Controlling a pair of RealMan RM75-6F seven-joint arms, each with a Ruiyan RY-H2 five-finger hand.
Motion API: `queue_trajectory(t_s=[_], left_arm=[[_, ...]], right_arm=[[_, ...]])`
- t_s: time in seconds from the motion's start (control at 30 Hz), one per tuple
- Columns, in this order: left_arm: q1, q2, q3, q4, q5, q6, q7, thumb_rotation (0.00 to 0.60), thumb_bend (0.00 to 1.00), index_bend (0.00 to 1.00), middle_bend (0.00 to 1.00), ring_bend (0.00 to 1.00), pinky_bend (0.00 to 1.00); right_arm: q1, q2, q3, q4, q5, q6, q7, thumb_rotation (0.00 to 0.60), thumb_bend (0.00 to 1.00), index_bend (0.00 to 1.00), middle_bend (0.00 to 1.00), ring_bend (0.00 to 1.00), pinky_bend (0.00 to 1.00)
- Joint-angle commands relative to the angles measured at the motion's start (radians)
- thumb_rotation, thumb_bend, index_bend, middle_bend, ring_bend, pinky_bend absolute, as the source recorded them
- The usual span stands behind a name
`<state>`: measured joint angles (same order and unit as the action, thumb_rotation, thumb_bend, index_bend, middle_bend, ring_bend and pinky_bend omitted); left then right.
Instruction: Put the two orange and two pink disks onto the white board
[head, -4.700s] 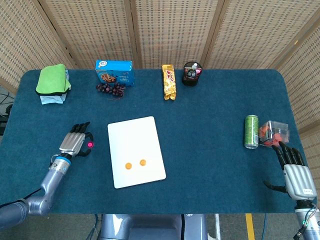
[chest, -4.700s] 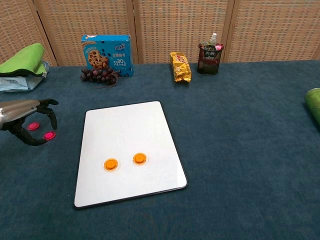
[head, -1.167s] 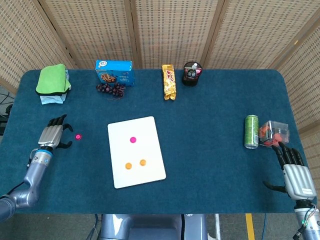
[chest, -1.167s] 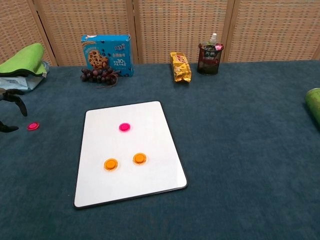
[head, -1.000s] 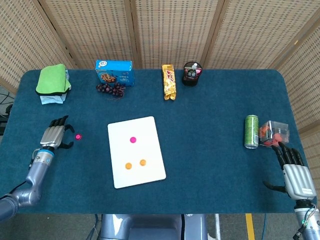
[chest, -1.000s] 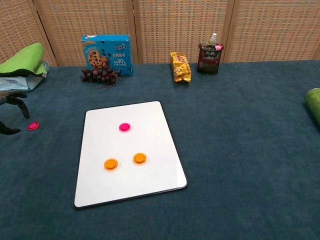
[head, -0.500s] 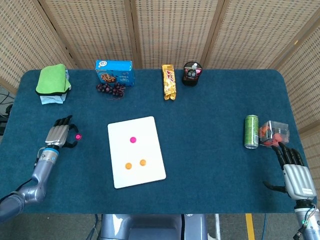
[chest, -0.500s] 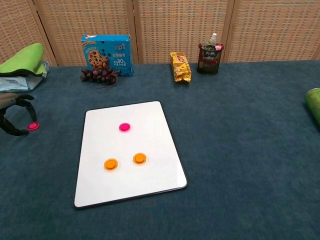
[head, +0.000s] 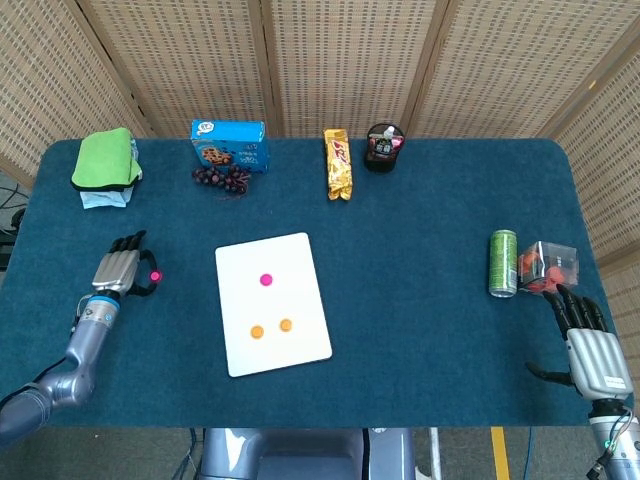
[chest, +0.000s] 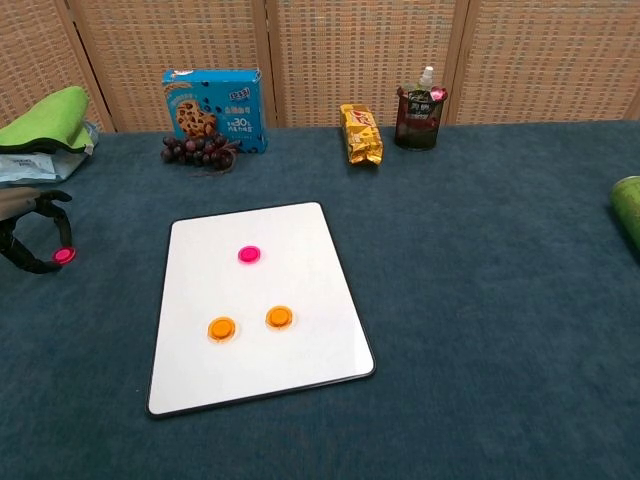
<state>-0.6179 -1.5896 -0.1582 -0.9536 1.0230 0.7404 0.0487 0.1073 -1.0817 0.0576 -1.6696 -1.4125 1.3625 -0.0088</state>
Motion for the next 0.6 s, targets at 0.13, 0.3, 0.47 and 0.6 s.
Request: queue_trajectory(t_s=[0.13, 0.3, 0.47, 0.6], left_arm=[[-0.005, 0.043, -0.02, -0.096, 0.018, 0.021, -0.005, 0.6, 0.33, 0.59, 0.0, 0.0, 0.0], [-0.017, 0.079, -0.035, -0.23, 0.038, 0.054, 0.018, 0.6, 0.33, 0.59, 0.0, 0.0, 0.0], [-0.045, 0.063, -0.043, -0.328, 0.025, 0.074, 0.082, 0.6, 0.33, 0.59, 0.0, 0.0, 0.0], [-0.071, 0.036, -0.049, -0.357, -0.019, 0.082, 0.152, 0.6, 0.33, 0.59, 0.0, 0.0, 0.0]], right_arm=[[0.0, 0.001, 0.0, -0.002, 0.001, -0.001, 0.0, 0.6, 0.03, 0.0, 0.0, 0.0, 0.0], [0.0, 0.001, 0.0, -0.001, 0.0, 0.0, 0.002, 0.6, 0.03, 0.0, 0.0, 0.0, 0.0], [0.0, 0.002, 0.0, 0.0, -0.001, -0.001, 0.008, 0.6, 0.03, 0.0, 0.0, 0.0, 0.0], [0.001, 0.003, 0.0, 0.002, -0.002, -0.002, 0.015, 0.6, 0.04, 0.0, 0.0, 0.0, 0.0]])
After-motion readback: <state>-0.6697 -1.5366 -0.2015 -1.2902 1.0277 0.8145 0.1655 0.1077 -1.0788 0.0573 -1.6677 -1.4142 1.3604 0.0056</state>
